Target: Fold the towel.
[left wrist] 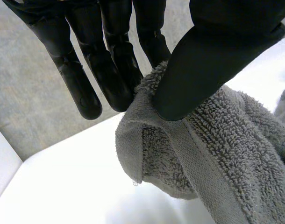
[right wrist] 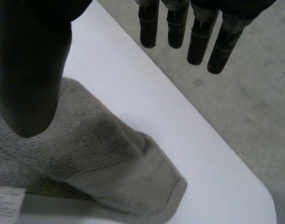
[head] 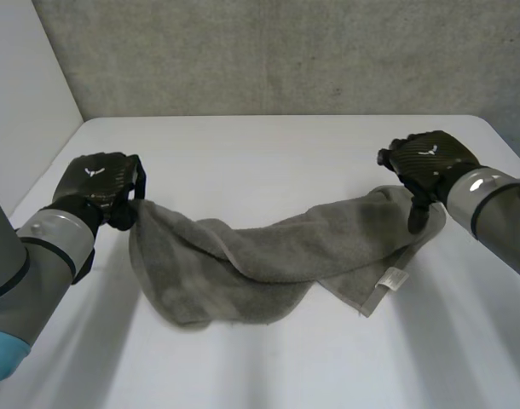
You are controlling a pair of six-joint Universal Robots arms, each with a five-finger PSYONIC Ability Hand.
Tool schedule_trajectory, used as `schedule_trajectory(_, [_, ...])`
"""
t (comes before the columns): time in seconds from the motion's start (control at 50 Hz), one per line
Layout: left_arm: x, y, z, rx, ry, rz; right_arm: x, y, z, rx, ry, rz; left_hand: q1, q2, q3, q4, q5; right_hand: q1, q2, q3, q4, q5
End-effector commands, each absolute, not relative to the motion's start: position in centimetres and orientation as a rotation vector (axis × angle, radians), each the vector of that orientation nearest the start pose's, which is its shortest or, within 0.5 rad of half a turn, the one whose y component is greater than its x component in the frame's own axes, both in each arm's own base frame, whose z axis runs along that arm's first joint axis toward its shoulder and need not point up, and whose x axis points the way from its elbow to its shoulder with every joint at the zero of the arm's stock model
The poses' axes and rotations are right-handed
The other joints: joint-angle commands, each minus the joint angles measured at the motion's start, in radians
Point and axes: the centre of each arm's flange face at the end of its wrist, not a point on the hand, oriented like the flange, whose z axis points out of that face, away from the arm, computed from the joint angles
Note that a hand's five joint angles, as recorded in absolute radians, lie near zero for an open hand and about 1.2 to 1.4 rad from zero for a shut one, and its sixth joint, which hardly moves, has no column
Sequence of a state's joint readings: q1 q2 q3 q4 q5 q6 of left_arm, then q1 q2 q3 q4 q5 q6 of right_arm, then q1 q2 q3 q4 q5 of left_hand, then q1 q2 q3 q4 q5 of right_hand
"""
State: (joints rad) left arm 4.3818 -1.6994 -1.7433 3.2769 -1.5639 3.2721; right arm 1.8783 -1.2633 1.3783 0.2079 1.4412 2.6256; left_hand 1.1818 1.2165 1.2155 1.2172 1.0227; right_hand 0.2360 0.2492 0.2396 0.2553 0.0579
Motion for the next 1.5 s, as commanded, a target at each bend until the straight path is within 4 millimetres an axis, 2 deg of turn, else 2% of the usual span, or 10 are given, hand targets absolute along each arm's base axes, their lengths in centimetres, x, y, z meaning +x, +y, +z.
schedule_trajectory(0.02, [-21.5, -27.0, 22.2, 0.507, 2.437, -2.084, 23.0, -24.1, 24.7, -1.054, 2.293, -1.738, 0.214, 0.180, 0.181, 0.179, 0.199, 0.230, 0.217, 0.226, 0.210, 0.233])
schedule_trajectory(0.04, [-21.0, -27.4, 22.1, 0.483, 2.431, -2.083, 23.0, -24.1, 24.7, -1.055, 2.293, -1.737, 0.214, 0.180, 0.181, 0.179, 0.199, 0.231, 0.217, 0.227, 0.211, 0.234])
schedule_trajectory(0.08, [-20.9, -27.6, 21.9, 0.475, 2.432, -2.077, 22.9, -22.2, 22.7, -1.087, 2.291, -1.595, 0.214, 0.180, 0.181, 0.179, 0.199, 0.257, 0.244, 0.253, 0.238, 0.261])
schedule_trajectory(0.2, [-20.8, -27.7, 21.4, 0.464, 2.446, -2.060, 23.0, -19.5, 19.2, -1.059, 2.293, -1.366, 0.214, 0.180, 0.181, 0.179, 0.199, 0.374, 0.361, 0.370, 0.355, 0.377])
schedule_trajectory(0.26, [-20.8, -27.7, 21.3, 0.463, 2.450, -2.057, 23.1, -19.5, 18.4, -1.013, 2.301, -1.332, 0.214, 0.180, 0.181, 0.179, 0.199, 0.433, 0.420, 0.430, 0.414, 0.437])
schedule_trajectory(0.3, [-20.7, -27.7, 21.3, 0.463, 2.448, -2.059, 23.5, -20.0, 16.1, -0.955, 2.320, -1.282, 0.214, 0.180, 0.181, 0.179, 0.199, 0.492, 0.478, 0.488, 0.472, 0.495])
schedule_trajectory(0.34, [-20.7, -27.7, 21.3, 0.459, 2.449, -2.059, 23.5, -20.3, 15.5, -0.939, 2.331, -1.283, 0.214, 0.180, 0.181, 0.179, 0.199, 0.521, 0.508, 0.517, 0.502, 0.525])
schedule_trajectory(0.42, [-20.7, -27.5, 21.0, 0.459, 2.459, -2.048, 23.6, -20.6, 14.4, -0.940, 2.317, -1.299, 0.214, 0.180, 0.181, 0.179, 0.199, 0.413, 0.400, 0.410, 0.394, 0.417])
schedule_trajectory(0.76, [-20.6, -27.4, 20.5, 0.457, 2.449, -2.061, 24.0, -22.7, 12.3, -0.951, 2.252, -1.451, 0.214, 0.180, 0.181, 0.179, 0.199, 0.231, 0.217, 0.227, 0.211, 0.234])
schedule_trajectory(1.5, [-20.6, -27.1, 20.0, 0.464, 2.461, -2.046, 24.7, -25.6, 11.1, -1.018, 2.242, -1.540, 0.214, 0.180, 0.181, 0.179, 0.199, 0.501, 0.488, 0.497, 0.481, 0.504])
